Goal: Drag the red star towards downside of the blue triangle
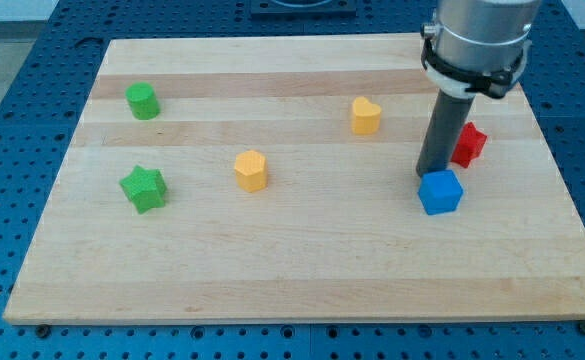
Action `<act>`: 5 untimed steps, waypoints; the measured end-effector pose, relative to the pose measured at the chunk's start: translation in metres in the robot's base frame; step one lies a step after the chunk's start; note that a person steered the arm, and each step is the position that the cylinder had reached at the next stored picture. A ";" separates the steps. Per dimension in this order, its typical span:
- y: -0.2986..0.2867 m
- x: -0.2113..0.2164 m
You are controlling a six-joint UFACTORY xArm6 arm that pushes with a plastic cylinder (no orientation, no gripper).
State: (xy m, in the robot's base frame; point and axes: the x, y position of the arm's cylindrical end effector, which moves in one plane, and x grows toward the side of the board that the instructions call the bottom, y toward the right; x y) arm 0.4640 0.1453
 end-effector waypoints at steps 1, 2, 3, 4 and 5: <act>0.012 0.002; 0.028 -0.032; 0.033 -0.079; 0.034 -0.110; 0.018 -0.092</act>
State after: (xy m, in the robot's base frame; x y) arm 0.3715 0.1636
